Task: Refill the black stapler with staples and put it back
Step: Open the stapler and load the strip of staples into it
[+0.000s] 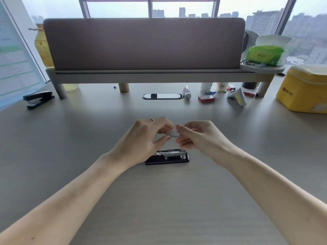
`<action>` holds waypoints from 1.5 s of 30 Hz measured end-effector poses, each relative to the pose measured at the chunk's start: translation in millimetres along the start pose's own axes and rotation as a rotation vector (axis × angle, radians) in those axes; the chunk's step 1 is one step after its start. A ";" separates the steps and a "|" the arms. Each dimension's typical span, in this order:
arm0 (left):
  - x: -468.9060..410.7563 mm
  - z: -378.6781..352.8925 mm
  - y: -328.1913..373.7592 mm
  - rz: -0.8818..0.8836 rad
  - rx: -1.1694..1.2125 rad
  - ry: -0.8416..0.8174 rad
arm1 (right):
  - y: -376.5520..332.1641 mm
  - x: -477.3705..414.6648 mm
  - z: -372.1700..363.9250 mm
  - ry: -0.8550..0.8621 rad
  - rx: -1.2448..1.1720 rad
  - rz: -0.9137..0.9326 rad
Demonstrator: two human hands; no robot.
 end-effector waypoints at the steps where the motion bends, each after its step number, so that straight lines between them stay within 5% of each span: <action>1: -0.4 0.2 1.2 -0.009 0.003 0.000 | -1.3 -0.2 -1.0 -0.014 -0.023 -0.006; 6: -0.5 3.7 8.8 0.006 0.049 0.056 | -2.5 3.3 0.0 -0.038 -0.148 0.010; 10: -5.1 3.6 -6.1 0.269 0.425 0.056 | -3.8 8.9 2.9 -0.031 -0.074 0.092; 14: -3.9 -3.1 -11.6 0.340 0.669 -0.068 | -1.8 14.5 2.5 0.012 0.134 0.223; 24: 16.0 -11.0 -5.1 0.197 0.235 -0.078 | 35.5 33.6 3.0 0.073 0.527 0.345; 45: 17.0 -21.0 -6.7 0.077 0.129 -0.133 | 41.8 33.1 1.5 0.045 0.609 0.366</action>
Point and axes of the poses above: each hand's wrist, its own x-axis away from the middle knuckle, its own z-axis out of the back of the hand, y = z × x, the point moved 4 cm from there along -x, towards the middle knuckle, and after that the axes turned 15 degrees about -y, right-handed, at the moved point
